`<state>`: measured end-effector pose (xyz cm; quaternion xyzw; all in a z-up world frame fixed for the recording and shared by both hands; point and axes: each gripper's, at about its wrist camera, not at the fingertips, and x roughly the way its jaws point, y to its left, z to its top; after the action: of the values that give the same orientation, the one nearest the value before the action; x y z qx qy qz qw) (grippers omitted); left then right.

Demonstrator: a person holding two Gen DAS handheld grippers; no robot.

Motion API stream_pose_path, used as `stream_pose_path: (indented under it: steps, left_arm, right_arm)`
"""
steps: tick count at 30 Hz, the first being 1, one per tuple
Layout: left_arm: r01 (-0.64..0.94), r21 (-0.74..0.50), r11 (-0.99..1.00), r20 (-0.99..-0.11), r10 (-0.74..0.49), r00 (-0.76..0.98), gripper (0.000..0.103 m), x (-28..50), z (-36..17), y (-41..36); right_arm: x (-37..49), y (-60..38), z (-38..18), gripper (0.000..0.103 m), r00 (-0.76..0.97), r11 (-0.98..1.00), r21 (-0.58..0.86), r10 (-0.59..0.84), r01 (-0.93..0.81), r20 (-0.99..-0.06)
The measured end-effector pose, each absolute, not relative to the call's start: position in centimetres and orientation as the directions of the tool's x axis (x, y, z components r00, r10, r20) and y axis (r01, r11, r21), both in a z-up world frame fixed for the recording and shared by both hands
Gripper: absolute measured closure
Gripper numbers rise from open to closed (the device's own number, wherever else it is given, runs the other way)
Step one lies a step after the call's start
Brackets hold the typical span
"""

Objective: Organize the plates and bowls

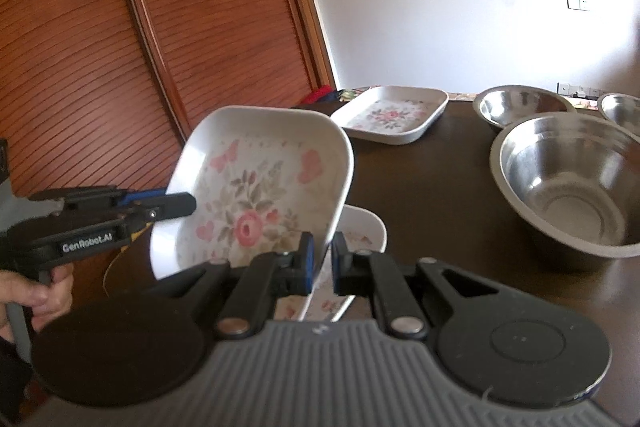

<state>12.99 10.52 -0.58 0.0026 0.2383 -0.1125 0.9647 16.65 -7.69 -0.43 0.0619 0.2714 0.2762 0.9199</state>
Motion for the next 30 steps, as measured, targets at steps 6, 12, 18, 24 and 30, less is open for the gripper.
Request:
stream_pose_path:
  steps: [6,12,18,24,30]
  left_arm:
    - [0.218,-0.059,0.974,-0.469,-0.22,0.856,0.074,13.2,-1.4,10.5]
    - [0.207,-0.074,0.975,-0.476,-0.217,0.852,0.074,13.7,-2.1,10.5]
    - [0.194,-0.07,0.979,-0.495,-0.203,0.845,0.074,14.6,-3.0,10.3]
    - [0.185,-0.077,0.98,-0.506,-0.199,0.839,0.074,15.0,-3.6,10.6]
    - [0.185,-0.088,0.979,-0.513,-0.204,0.834,0.074,15.4,-4.0,10.7]
  right_arm:
    - [16.4,-7.7,-1.2,0.092,0.697,0.846,0.261,0.532,-0.466,-0.481]
    - [16.5,-7.7,-1.4,0.092,0.698,0.852,0.253,0.522,-0.459,-0.491]
    - [16.3,-6.9,-1.3,0.091,0.721,0.869,0.189,0.487,-0.457,-0.493]
    - [16.4,-6.3,-1.7,0.091,0.72,0.874,0.174,0.475,-0.454,-0.507]
    - [15.7,-5.4,-1.6,0.089,0.749,0.886,0.098,0.437,-0.452,-0.498]
